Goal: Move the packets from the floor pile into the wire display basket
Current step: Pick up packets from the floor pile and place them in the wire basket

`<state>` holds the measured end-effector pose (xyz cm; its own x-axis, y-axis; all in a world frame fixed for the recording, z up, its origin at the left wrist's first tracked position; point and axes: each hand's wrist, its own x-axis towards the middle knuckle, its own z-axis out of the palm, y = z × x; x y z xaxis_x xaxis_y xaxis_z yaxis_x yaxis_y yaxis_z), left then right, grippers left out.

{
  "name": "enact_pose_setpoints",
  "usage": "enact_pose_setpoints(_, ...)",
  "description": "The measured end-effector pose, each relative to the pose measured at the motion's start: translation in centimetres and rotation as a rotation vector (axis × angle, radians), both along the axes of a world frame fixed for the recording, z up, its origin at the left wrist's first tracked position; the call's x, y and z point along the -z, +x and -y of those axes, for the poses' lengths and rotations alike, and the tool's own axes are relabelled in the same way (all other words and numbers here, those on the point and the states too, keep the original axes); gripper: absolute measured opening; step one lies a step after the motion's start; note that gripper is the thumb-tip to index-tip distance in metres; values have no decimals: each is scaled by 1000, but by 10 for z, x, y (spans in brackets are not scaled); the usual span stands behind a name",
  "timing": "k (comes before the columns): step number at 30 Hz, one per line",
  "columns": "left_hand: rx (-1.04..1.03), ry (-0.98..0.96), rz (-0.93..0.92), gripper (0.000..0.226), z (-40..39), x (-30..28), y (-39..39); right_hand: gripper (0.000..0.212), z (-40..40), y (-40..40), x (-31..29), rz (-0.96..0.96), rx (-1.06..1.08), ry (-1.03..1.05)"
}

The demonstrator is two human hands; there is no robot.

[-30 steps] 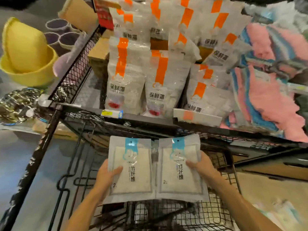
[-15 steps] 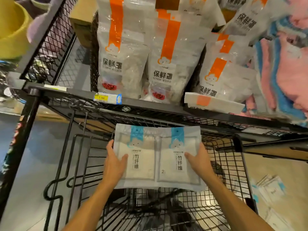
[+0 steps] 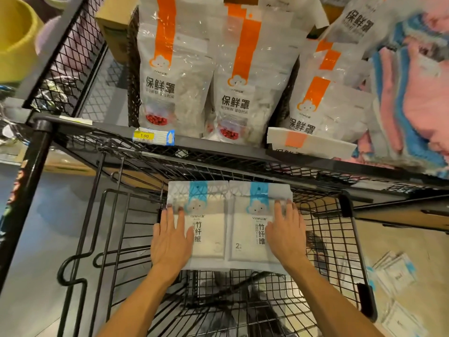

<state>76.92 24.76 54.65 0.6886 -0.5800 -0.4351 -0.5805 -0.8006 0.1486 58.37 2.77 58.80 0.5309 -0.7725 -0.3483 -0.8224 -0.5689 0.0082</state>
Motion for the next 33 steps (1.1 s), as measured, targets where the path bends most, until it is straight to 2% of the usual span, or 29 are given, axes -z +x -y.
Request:
enact_pose_setpoints(3,24,-71,70,70,1,-15,0,66,1,-4,-10,-27,-60,3)
enact_pose_setpoints(10,80,-153,85,71,20,-68,12,74,2,-10,-62,54,-1,-30)
enact_pose_setpoints(20,208,-208,183,72,65,-189,7,76,9,-23,-165,233,34,-51)
enact_pose_setpoints(26,262,-344,250,71,108,-258,-26,74,21,-58,-234,325,80,-50)
enact_pose_setpoints(33,369,-452,267,68,154,-324,-121,74,37,-157,-299,387,115,-143)
